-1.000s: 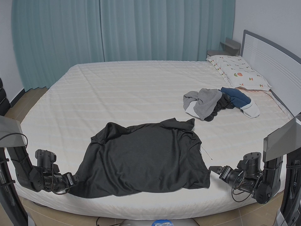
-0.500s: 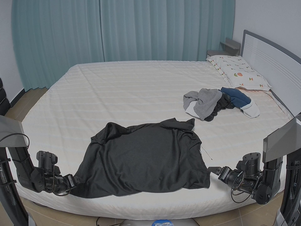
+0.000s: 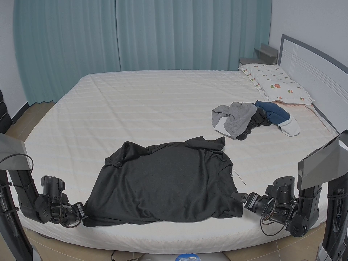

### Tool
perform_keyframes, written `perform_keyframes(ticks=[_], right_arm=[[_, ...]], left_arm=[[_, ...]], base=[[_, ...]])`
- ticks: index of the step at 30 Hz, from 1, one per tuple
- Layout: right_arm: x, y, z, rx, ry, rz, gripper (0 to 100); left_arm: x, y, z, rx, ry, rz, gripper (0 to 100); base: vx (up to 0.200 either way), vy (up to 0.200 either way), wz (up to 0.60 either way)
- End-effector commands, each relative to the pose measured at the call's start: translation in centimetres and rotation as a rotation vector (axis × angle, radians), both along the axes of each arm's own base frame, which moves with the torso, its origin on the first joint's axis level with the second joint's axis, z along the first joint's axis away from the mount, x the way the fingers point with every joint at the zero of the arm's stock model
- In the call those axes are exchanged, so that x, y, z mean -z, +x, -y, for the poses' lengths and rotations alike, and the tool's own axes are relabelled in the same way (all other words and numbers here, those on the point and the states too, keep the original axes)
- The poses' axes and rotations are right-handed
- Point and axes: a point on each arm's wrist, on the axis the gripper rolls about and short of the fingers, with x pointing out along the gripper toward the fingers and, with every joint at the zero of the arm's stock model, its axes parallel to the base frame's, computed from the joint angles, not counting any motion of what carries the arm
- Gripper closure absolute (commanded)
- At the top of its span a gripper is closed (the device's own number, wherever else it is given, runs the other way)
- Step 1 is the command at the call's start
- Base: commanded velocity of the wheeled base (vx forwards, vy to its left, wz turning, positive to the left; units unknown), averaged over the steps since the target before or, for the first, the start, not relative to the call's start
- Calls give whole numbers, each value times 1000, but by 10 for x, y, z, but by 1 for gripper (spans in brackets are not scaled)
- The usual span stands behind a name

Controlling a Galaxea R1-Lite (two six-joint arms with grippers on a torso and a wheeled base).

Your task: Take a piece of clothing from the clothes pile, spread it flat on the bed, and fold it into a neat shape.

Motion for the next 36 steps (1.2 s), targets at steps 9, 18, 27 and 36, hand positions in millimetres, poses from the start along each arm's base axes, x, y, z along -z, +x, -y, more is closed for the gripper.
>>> perform_keyframes(ticks=[9,18,27,36], right_arm=[[10,21,-7,-42,-51,47,0],[31,32,-12,-76,-128,0,100],[24,53,-7,-60,-155,79,100],[-6,104,-7,-15,-141,235,100]], left_arm=[[-17,6,-3,-116,-157,139,100],[-13,11,-12,-154,-166,158,100],[-13,12,-15,-165,-164,176,100],[-19,18,-21,-210,-177,259,100]], base=[[0,0,0],[0,0,0],[0,0,0],[0,0,0]])
